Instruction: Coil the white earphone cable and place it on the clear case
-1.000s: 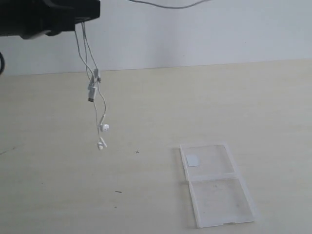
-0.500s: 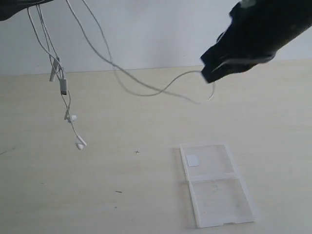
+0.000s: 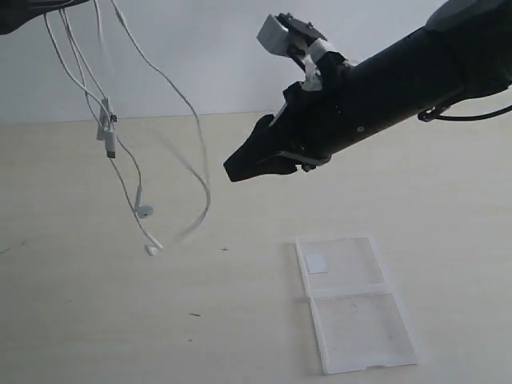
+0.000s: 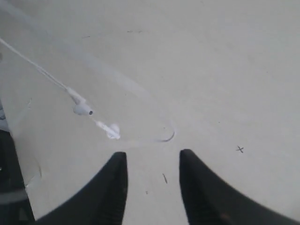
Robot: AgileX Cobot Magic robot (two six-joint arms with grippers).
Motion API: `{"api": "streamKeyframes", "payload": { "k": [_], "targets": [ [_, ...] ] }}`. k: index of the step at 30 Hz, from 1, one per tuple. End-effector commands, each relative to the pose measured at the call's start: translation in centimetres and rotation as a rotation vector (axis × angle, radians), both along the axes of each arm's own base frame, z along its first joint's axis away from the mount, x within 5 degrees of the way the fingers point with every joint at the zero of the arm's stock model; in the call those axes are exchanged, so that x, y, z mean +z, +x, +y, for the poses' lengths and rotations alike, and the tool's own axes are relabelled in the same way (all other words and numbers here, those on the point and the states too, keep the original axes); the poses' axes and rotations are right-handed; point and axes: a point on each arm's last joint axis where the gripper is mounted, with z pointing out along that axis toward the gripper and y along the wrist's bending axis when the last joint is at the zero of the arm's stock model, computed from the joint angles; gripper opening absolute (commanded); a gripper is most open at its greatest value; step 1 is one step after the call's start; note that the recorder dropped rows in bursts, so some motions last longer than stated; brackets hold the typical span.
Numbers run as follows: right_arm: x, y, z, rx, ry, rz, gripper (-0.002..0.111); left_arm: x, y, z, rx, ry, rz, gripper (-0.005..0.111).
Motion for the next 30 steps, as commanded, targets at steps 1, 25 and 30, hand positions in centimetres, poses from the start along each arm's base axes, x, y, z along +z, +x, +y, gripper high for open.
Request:
{"api": "streamKeyframes", "payload": {
  "k": [1, 25, 30],
  "targets": [
    [0.0, -0.2, 0.1, 0.024, 0.017, 0.02, 0.054, 0.2, 0.0, 0.4, 0.043, -0.005, -0.011, 0.0],
    [5.0, -2.0, 1.2, 0.256, 0.338, -0.293, 0.078, 0.2, 0.1, 0.6, 0.07, -0.003, -0.016, 0.0],
    [5.7, -1.7, 1.4, 0.23, 0.417, -0.352, 0.078, 0.2, 0.1, 0.6, 0.073, -0.017, -0.007, 0.0]
  ]
}}
